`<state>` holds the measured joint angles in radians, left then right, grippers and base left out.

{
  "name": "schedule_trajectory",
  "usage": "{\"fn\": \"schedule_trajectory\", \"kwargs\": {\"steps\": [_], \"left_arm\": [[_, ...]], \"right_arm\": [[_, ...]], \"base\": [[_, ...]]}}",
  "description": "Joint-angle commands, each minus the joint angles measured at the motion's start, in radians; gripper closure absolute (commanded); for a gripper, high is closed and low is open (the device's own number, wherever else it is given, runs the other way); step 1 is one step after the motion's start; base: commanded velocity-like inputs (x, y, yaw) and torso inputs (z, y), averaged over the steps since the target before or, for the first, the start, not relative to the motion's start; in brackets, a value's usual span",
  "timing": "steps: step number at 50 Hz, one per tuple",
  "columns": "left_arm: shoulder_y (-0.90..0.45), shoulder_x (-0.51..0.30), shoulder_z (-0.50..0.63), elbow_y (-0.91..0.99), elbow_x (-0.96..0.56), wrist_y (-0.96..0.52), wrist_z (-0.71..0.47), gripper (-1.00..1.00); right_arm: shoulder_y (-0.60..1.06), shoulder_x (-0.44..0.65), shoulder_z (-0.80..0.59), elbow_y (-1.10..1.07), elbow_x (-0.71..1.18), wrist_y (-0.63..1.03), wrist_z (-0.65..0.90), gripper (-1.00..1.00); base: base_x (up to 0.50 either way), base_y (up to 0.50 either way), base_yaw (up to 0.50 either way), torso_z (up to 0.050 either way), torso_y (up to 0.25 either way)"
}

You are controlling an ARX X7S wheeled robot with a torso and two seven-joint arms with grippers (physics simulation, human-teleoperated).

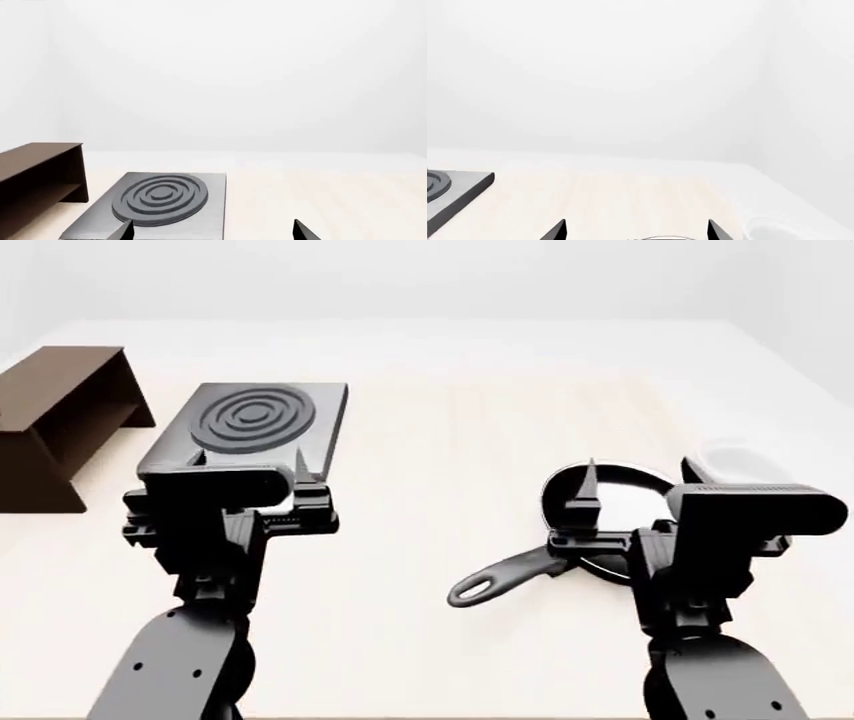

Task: Put the frying pan on top of the cabinet.

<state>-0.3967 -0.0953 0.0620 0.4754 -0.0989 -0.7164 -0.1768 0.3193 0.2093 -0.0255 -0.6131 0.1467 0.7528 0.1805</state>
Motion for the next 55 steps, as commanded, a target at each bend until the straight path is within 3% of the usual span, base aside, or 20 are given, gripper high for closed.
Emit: {"fn": "schedule_trajectory", "kwargs": {"steps": [1,29,34,37,39,41,44,46,50,51,55], "left_arm": [[-0.023,-0.009,0.009,0.011,-0.012,-0.024,-0.016,-1.0],[-0.023,-0.032,0.029,0.001,-0.032,-0.003,-0.043,-1.0],[-0.058,-0.044,0.027,0.033,-0.081,-0.118,-0.015,-1.0],[-0.091,-0.103,0.114,0.042,-0.03,-0.159,-0.009,-1.0],[-0.106,-0.182,0.229,0.048,0.02,-0.118,0.041,-1.0],[-0.176,-0.241,0.314,0.057,-0.031,-0.256,0.168,-1.0],[-0.246,-0.338,0.427,0.077,-0.086,-0.28,0.349,-1.0],[-0.264,-0.336,0.425,0.078,-0.096,-0.298,0.36,-1.0],[-0.318,-0.317,0.42,0.137,-0.17,-0.491,0.409,-1.0],[-0.321,-0.341,0.462,0.191,-0.189,-0.532,0.435,-1.0],[-0.309,-0.333,0.431,0.305,-0.27,-0.636,0.483,-1.0]], "right_arm": [[0.02,0.006,0.015,-0.029,0.028,0.04,-0.001,-1.0],[0.014,0.015,0.016,-0.016,0.044,0.017,0.006,-1.0],[0.023,0.017,0.016,-0.003,0.051,0.021,0.004,-1.0],[0.025,0.02,0.017,-0.013,0.055,0.029,0.005,-1.0],[0.024,0.022,0.02,-0.018,0.059,0.032,0.005,-1.0],[0.027,0.023,0.028,-0.02,0.062,0.036,0.007,-1.0],[0.025,0.025,0.032,-0.029,0.066,0.041,0.009,-1.0],[0.024,0.027,0.031,-0.031,0.066,0.041,0.009,-1.0],[0.018,0.028,0.034,-0.03,0.069,0.035,0.01,-1.0],[0.016,0.027,0.028,-0.029,0.067,0.032,0.011,-1.0],[0.013,0.029,0.02,-0.026,0.065,0.027,0.012,-1.0]], "base": [[0.5,0.0,0.0,0.0,0.0],[0.5,0.0,0.0,0.0,0.001],[0.1,0.0,0.0,0.0,0.0],[0.0,0.0,0.0,0.0,0.0],[0.0,0.0,0.0,0.0,0.0],[0.0,0.0,0.0,0.0,0.0],[0.0,0.0,0.0,0.0,0.0],[0.0,0.0,0.0,0.0,0.0],[0.0,0.0,0.0,0.0,0.0],[0.0,0.0,0.0,0.0,0.0],[0.0,0.0,0.0,0.0,0.0]]}}
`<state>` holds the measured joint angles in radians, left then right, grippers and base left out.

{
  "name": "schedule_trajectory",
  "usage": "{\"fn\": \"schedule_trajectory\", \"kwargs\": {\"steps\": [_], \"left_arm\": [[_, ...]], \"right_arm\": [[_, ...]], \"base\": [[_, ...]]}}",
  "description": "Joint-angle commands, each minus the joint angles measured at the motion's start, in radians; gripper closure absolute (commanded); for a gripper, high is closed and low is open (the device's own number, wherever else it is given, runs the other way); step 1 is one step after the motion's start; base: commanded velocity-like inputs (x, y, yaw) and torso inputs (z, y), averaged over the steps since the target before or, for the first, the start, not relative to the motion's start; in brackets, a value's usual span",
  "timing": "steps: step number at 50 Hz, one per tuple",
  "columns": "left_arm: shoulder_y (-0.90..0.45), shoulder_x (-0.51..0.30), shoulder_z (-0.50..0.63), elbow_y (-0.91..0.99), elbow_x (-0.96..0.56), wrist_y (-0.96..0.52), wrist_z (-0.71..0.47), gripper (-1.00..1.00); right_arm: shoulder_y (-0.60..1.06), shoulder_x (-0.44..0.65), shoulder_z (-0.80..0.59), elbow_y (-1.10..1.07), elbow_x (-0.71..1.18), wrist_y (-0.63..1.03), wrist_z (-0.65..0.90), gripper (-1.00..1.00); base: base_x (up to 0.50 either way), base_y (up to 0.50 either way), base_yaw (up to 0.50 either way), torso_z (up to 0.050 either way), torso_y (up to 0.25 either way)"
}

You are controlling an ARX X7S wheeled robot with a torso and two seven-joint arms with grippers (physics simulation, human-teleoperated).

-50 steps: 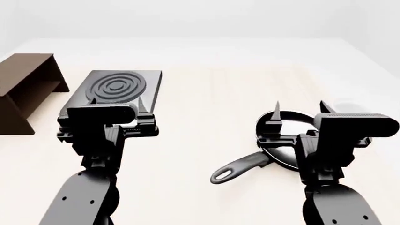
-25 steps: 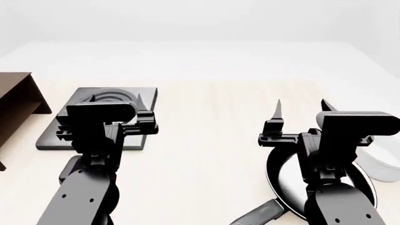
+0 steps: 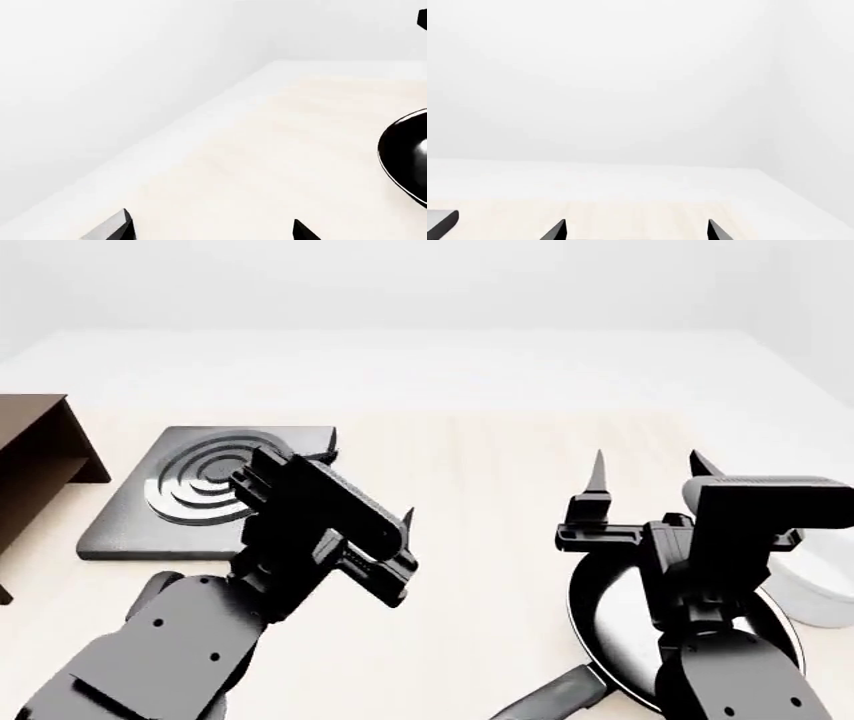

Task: Put the frying pan on top of the cabinet.

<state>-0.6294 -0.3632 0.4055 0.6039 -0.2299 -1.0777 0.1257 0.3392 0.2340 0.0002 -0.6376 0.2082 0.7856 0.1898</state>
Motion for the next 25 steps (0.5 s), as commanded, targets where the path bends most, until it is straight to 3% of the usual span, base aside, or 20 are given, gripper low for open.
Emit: {"fn": "schedule_trajectory", "kwargs": {"steps": [1,6,8,11,13,17,19,25], "left_arm": [[-0.074,-0.051,0.077,0.212,-0.164,-0.328,0.187,-1.0],[-0.069,0.001,0.029,0.28,-0.216,-0.475,0.186,-1.0],[-0.09,-0.005,-0.031,0.225,-0.457,-0.493,0.014,-1.0],[-0.158,-0.03,-0.091,0.105,-0.907,-0.492,-0.368,-1.0],[-0.194,-0.031,-0.098,0.028,-1.167,-0.489,-0.547,-1.0],[-0.252,-0.038,-0.069,-0.07,-1.468,-0.443,-0.782,-1.0],[-0.268,-0.041,-0.046,-0.076,-1.527,-0.42,-0.84,-1.0],[-0.264,-0.013,-0.007,-0.093,-1.546,-0.384,-0.868,-1.0]], "right_arm": [[-0.007,0.005,-0.004,-0.003,0.005,-0.005,0.003,-1.0],[-0.009,0.007,-0.004,0.001,0.006,-0.01,0.005,-1.0],[-0.01,0.007,-0.007,0.0,0.006,-0.012,0.006,-1.0],[-0.012,0.008,-0.01,0.003,0.005,-0.016,0.007,-1.0],[-0.012,0.009,-0.012,0.008,0.004,-0.021,0.007,-1.0],[-0.011,0.01,-0.014,0.012,0.005,-0.023,0.009,-1.0],[-0.012,0.011,-0.016,0.012,0.006,-0.024,0.01,-1.0],[-0.01,0.014,-0.023,0.018,0.005,-0.03,0.011,-1.0]], "base": [[0.0,0.0,0.0,0.0,0.0],[0.0,0.0,0.0,0.0,0.0],[0.0,0.0,0.0,0.0,0.0],[0.0,0.0,0.0,0.0,0.0],[0.0,0.0,0.0,0.0,0.0],[0.0,0.0,0.0,0.0,0.0],[0.0,0.0,0.0,0.0,0.0],[0.0,0.0,0.0,0.0,0.0]]}}
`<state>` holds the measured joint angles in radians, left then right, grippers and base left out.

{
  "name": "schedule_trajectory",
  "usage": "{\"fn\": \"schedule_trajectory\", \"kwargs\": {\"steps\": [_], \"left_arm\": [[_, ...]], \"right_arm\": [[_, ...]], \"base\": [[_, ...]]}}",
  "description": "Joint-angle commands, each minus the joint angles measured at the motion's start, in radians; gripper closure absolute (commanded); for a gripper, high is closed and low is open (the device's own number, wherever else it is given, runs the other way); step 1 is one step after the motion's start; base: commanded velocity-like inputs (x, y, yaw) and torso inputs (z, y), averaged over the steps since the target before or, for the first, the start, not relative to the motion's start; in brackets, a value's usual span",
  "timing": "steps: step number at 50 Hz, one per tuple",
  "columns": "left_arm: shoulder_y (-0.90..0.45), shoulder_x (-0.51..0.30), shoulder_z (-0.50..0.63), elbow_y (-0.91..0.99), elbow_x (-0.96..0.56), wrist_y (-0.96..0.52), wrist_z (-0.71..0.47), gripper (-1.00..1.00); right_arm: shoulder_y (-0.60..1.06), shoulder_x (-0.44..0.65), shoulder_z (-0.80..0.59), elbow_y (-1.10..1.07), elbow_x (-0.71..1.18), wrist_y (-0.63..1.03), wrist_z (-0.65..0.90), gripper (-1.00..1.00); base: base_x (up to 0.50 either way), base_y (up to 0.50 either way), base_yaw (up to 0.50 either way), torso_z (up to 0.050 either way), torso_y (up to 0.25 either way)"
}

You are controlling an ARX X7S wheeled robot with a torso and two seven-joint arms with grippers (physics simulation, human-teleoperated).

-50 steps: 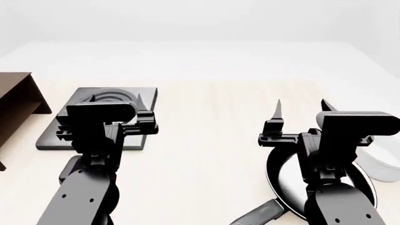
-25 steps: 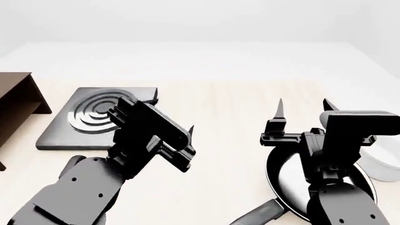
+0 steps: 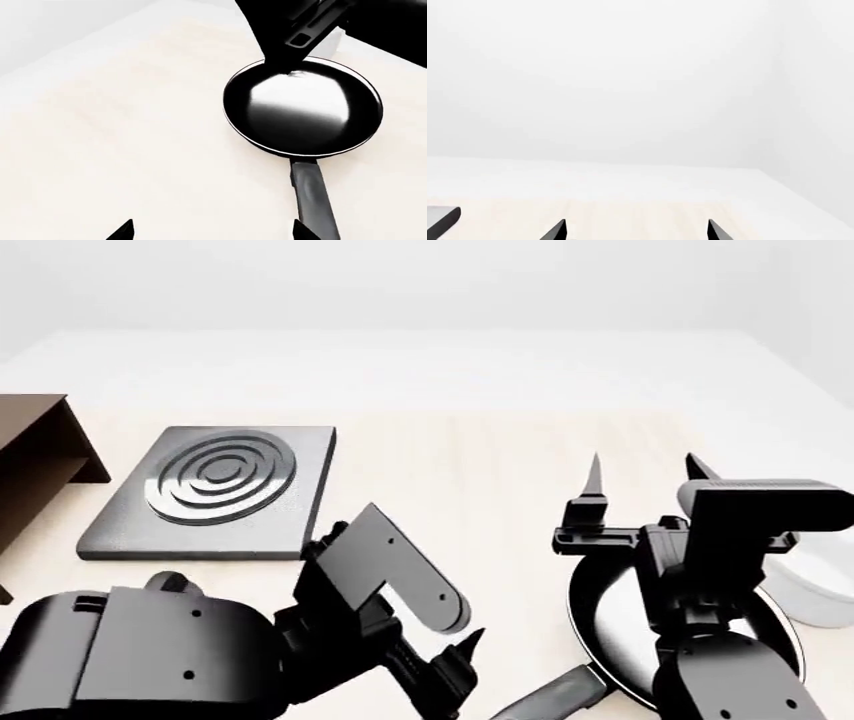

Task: Put the frying pan on top of the cabinet.

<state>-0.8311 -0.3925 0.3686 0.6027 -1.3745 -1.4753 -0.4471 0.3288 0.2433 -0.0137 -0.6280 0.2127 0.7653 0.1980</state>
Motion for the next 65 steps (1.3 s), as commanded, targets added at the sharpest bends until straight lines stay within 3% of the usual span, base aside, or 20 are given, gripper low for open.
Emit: {"fn": "schedule_trajectory", "kwargs": {"steps": [1,5,6,8,29,46,65], "left_arm": [[-0.06,0.017,0.04,-0.098,-0.417,0.022,-0.311,-1.0],[-0.028,0.028,0.087,-0.08,-0.442,0.03,-0.341,-1.0],[0.032,0.057,0.123,-0.014,-0.292,0.005,-0.262,-1.0],[0.038,0.056,0.127,-0.008,-0.247,0.007,-0.228,-1.0],[0.041,0.049,0.198,-0.004,-0.081,0.059,-0.119,-1.0],[0.021,0.074,0.412,-0.179,0.271,0.231,0.169,-1.0],[0.055,0.096,0.54,-0.236,0.358,0.307,0.261,-1.0]], "right_arm": [[0.0,0.005,-0.01,0.011,0.0,-0.012,0.003,-1.0],[0.002,0.006,-0.012,0.015,0.001,-0.014,0.005,-1.0],[0.0,0.007,-0.011,0.014,0.0,-0.016,0.005,-1.0],[0.0,0.008,-0.011,0.013,0.001,-0.016,0.006,-1.0],[0.001,0.014,-0.02,0.02,0.006,-0.023,0.016,-1.0],[0.002,0.02,-0.022,0.02,0.013,-0.026,0.024,-1.0],[0.003,0.025,-0.025,0.021,0.022,-0.031,0.029,-1.0]], "base": [[0.0,0.0,0.0,0.0,0.0],[0.0,0.0,0.0,0.0,0.0],[0.0,0.0,0.0,0.0,0.0],[0.0,0.0,0.0,0.0,0.0],[0.0,0.0,0.0,0.0,0.0],[0.0,0.0,0.0,0.0,0.0],[0.0,0.0,0.0,0.0,0.0]]}}
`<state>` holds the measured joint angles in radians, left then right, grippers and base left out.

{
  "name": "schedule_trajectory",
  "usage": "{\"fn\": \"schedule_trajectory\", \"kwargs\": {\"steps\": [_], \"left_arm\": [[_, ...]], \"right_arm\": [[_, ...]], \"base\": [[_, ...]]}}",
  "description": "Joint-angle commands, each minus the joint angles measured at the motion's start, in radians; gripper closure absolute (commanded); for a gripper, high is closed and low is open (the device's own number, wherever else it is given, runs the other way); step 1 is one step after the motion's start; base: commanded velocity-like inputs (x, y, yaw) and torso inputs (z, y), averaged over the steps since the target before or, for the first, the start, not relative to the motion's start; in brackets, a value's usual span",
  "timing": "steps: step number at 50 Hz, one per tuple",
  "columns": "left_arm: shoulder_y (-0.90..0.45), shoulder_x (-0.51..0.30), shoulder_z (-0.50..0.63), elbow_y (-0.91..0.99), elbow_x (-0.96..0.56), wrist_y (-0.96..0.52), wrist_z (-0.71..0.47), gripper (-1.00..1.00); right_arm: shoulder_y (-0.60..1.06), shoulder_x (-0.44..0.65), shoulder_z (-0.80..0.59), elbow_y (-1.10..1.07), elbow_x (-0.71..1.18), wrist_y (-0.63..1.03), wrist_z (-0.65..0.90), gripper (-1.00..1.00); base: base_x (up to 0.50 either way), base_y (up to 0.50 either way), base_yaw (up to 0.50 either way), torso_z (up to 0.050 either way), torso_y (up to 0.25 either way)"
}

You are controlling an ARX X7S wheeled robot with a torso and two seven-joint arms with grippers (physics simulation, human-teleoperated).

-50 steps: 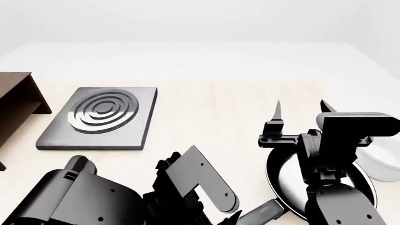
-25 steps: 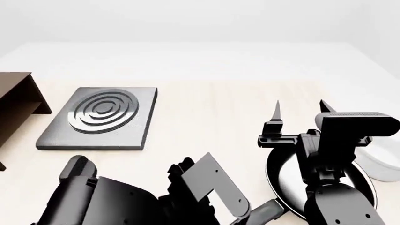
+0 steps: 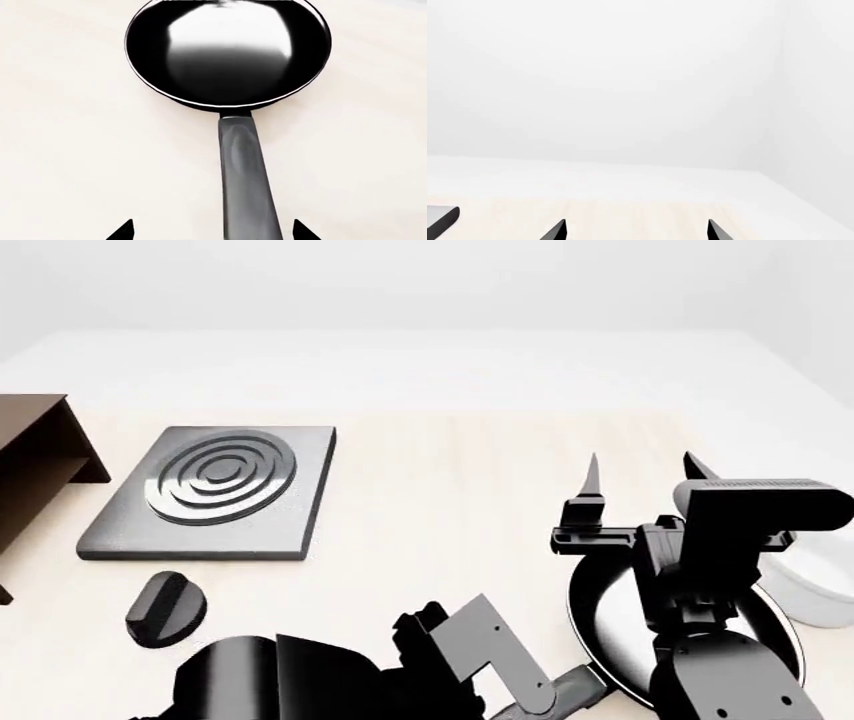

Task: Put the frying pan on top of the cabinet.

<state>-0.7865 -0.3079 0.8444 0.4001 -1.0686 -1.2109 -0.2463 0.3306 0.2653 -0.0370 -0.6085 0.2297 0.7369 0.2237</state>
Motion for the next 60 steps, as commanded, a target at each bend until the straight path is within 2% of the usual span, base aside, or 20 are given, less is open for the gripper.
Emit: {"fn": "schedule_trajectory", "kwargs": {"steps": [1,14,20,30,32,41,42,60], "left_arm": [[0.01,0.012,0.073,-0.035,0.055,0.047,0.071,-1.0],[0.02,0.028,0.078,-0.036,0.015,0.066,0.113,-1.0],[0.022,0.048,0.075,-0.097,-0.018,0.059,0.141,-1.0],[0.039,0.082,0.058,-0.222,-0.037,0.044,0.107,-1.0],[0.043,0.088,0.059,-0.242,-0.031,0.045,0.096,-1.0],[0.044,0.137,-0.034,-0.361,-0.079,-0.008,-0.086,-1.0],[0.042,0.143,-0.041,-0.378,-0.083,-0.015,-0.104,1.0],[0.039,0.124,0.012,-0.333,-0.066,-0.006,-0.085,1.0]], "right_arm": [[0.002,0.003,-0.002,0.001,0.006,-0.002,0.003,-1.0],[0.001,0.008,-0.001,-0.003,0.013,-0.002,0.008,-1.0],[0.001,0.01,-0.005,-0.001,0.014,-0.004,0.01,-1.0],[0.001,0.013,-0.005,-0.001,0.018,-0.006,0.014,-1.0],[0.001,0.014,-0.006,0.001,0.018,-0.008,0.014,-1.0],[0.0,0.017,-0.009,0.0,0.02,-0.008,0.018,-1.0],[0.0,0.017,-0.01,-0.001,0.02,-0.008,0.019,-1.0],[0.003,0.02,-0.01,-0.003,0.03,-0.008,0.026,-1.0]], "base": [[0.0,0.0,0.0,0.0,0.0],[0.0,0.0,0.0,0.0,0.0],[0.0,0.0,0.0,0.0,0.0],[0.0,0.0,0.0,0.0,0.0],[0.0,0.0,0.0,0.0,0.0],[0.0,0.0,0.0,0.0,0.0],[0.0,0.0,0.0,0.0,0.0],[0.0,0.0,0.0,0.0,0.0]]}}
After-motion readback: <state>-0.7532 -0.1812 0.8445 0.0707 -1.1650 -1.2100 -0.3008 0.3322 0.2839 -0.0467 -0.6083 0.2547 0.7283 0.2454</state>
